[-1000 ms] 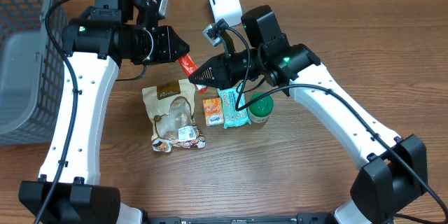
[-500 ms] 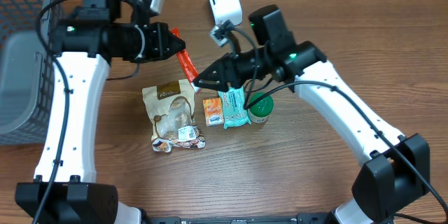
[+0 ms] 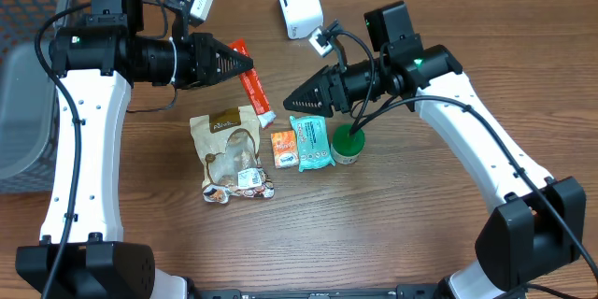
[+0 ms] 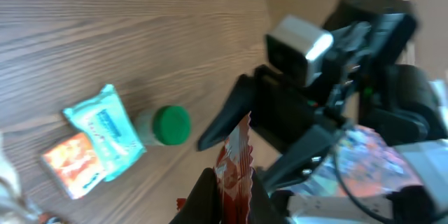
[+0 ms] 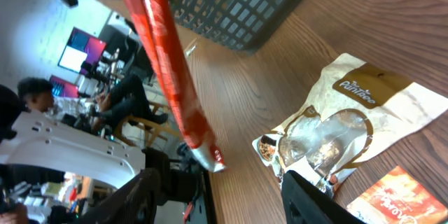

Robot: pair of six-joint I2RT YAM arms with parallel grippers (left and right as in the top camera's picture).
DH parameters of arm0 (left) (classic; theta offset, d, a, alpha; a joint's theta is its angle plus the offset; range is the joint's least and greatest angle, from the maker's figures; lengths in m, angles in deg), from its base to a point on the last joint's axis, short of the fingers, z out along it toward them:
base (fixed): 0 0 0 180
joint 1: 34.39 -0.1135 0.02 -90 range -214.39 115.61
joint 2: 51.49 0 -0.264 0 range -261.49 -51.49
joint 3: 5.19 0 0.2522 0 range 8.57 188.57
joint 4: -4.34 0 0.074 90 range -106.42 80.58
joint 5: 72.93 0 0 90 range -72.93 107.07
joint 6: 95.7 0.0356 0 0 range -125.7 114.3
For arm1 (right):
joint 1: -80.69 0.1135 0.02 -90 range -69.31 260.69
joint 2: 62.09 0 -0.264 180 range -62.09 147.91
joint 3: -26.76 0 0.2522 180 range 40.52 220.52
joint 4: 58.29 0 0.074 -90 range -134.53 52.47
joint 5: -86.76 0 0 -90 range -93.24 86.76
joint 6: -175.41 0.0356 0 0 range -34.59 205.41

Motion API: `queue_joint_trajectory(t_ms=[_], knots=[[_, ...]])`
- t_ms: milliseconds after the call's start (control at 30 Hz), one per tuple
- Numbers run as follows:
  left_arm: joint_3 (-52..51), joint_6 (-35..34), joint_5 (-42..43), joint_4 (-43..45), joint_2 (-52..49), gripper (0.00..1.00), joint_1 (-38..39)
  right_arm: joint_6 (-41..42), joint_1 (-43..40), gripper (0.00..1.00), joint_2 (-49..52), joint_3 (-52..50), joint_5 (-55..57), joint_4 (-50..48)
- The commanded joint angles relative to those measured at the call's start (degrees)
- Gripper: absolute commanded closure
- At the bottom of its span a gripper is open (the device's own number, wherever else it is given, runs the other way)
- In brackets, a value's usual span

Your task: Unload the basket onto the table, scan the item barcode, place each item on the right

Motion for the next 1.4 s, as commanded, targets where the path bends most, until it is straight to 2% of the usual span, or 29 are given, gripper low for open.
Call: queue_joint_trajectory(t_ms=[0, 100, 200, 500, 967, 1100, 1167, 1367], knots=[[-0.72, 1.7, 7.67, -0.35, -0.26, 0.96, 0.04, -5.31, 0.85, 0.47, -1.44, 0.07, -1.38, 0.9], [-0.72, 1.68, 8.94, -0.63, -0.26, 0.96, 0.04, -8.41, 1.27, 0.56, -1.44, 0.07, -1.44, 2.29], [-0.72, 1.73, 8.92, -1.42, -0.26, 0.96, 0.04, -11.39, 1.6, 0.6, -1.44, 0.07, -3.56, 3.3], [-0.72, 1.68, 8.94, -1.9, -0.26, 0.96, 0.04, -14.82, 2.25, 0.61, -1.44, 0.07, -7.26, 3.3], [-0.72, 1.68, 8.96, -2.51, -0.26, 0.96, 0.02, -19.12, 5.9, 0.6, -1.44, 0.07, -4.92, 3.1], [-0.72, 1.7, 8.94, -2.47, -0.26, 0.96, 0.02, -19.1, 6.05, 0.71, -1.44, 0.07, -3.26, 4.15], [-0.72, 1.68, 8.94, -2.49, -0.26, 0.96, 0.02, -19.1, 6.05, 0.79, -1.44, 0.07, -3.26, 4.24], [-0.72, 1.7, 8.94, -2.47, -0.26, 0.96, 0.02, -19.12, 6.1, 0.86, -1.44, 0.07, -3.26, 3.52]])
